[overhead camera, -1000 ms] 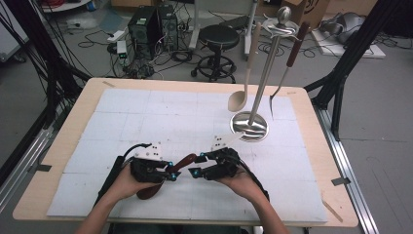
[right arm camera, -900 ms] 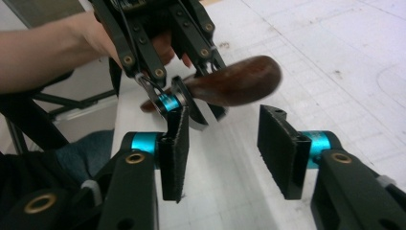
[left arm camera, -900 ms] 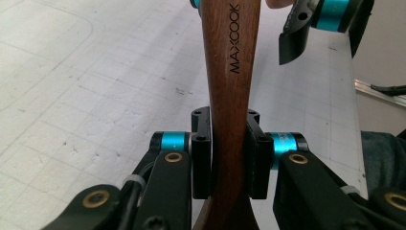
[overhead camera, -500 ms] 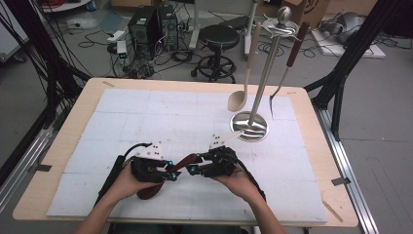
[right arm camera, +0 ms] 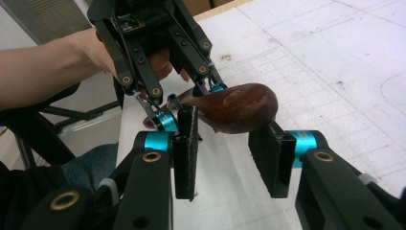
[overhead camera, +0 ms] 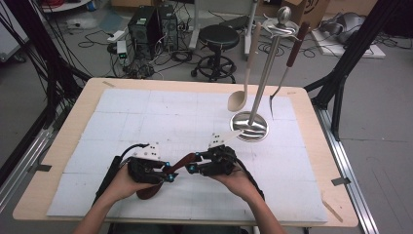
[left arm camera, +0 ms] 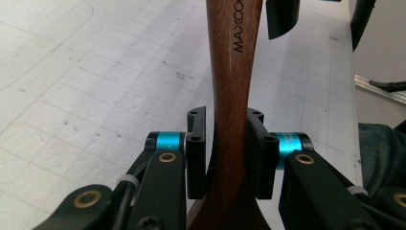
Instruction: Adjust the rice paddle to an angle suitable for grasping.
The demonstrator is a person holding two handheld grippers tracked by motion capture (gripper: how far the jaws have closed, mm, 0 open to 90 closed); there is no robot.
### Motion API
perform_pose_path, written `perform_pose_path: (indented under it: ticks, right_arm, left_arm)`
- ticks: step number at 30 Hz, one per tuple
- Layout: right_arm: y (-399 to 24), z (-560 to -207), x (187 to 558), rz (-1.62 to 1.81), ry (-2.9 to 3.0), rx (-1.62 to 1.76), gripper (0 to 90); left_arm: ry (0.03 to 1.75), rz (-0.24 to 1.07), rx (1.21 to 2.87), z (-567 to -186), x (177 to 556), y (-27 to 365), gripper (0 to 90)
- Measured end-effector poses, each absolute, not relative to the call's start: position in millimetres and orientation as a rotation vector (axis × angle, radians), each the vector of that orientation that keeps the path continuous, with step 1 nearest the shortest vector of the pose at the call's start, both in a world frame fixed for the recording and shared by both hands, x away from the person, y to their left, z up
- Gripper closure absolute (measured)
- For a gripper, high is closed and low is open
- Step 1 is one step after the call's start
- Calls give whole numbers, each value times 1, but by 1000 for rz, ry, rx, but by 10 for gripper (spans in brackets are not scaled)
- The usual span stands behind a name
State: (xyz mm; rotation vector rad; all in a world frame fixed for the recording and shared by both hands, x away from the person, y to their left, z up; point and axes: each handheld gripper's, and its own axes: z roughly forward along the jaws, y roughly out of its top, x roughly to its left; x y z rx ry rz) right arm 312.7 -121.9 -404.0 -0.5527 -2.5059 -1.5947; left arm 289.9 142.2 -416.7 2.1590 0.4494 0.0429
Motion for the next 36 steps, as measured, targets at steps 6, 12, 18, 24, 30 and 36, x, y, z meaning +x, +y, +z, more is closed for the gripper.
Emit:
perform_pose_path:
  ticks: [6, 12, 18, 24, 30, 36]
  right_arm:
    - [-120, -401, 312, -1606, -2491, -582, 598]
    - [-117, -397, 312, -1637, -2470, -558, 618]
    - [-115, -396, 312, -1653, -2463, -570, 650]
    - [-116, -396, 314, -1643, -2448, -569, 668]
    - [-117, -396, 314, -1651, -2424, -563, 682]
    - [-115, -391, 314, -1674, -2420, -583, 672]
  left_arm:
    - [448, 62, 2134, -412, 289, 138, 735]
    - [444, 81, 2114, -404, 290, 131, 737]
    - [445, 67, 2130, -406, 290, 128, 733]
    - [456, 50, 2125, -405, 291, 133, 636]
    - [462, 41, 2131, -406, 290, 138, 677]
    - [479, 82, 2099, -402, 288, 135, 709]
